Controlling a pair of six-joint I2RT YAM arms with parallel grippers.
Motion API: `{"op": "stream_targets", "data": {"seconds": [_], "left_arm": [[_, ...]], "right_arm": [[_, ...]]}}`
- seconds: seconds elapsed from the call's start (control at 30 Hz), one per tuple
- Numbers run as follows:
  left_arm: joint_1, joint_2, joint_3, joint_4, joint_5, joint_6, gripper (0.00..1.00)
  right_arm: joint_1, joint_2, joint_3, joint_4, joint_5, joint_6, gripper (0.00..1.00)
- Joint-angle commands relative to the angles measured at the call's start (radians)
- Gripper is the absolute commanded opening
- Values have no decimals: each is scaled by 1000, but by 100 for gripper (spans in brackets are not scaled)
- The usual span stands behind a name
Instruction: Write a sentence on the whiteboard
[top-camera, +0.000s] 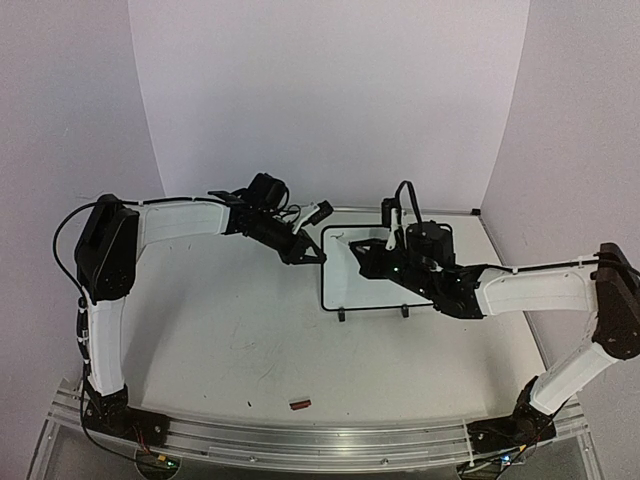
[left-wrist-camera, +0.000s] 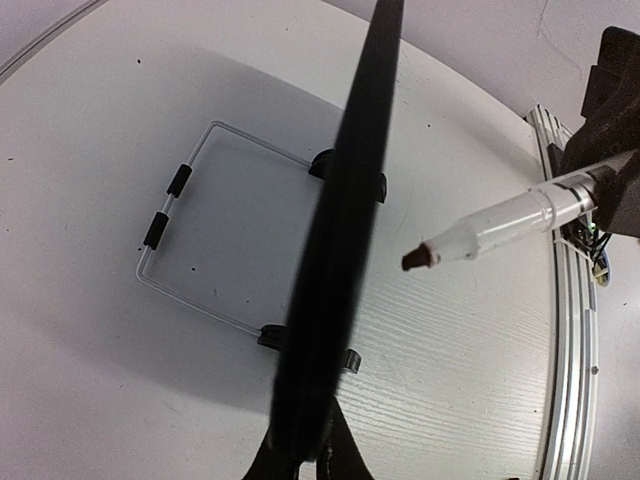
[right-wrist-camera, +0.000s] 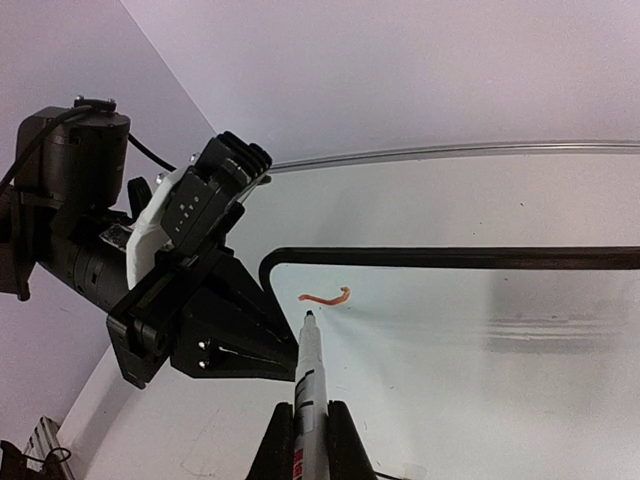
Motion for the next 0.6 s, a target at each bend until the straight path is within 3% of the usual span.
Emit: {"op": "stream_targets", "data": {"seconds": [0.0, 0.57], "left_arm": [[2, -21, -5, -12, -64, 10, 0], [2, -21, -7, -12, -64, 12, 0]], "right_arm": [[4, 16, 33, -6, 39, 8, 0], [4, 34, 42, 5, 53, 1, 0]]}}
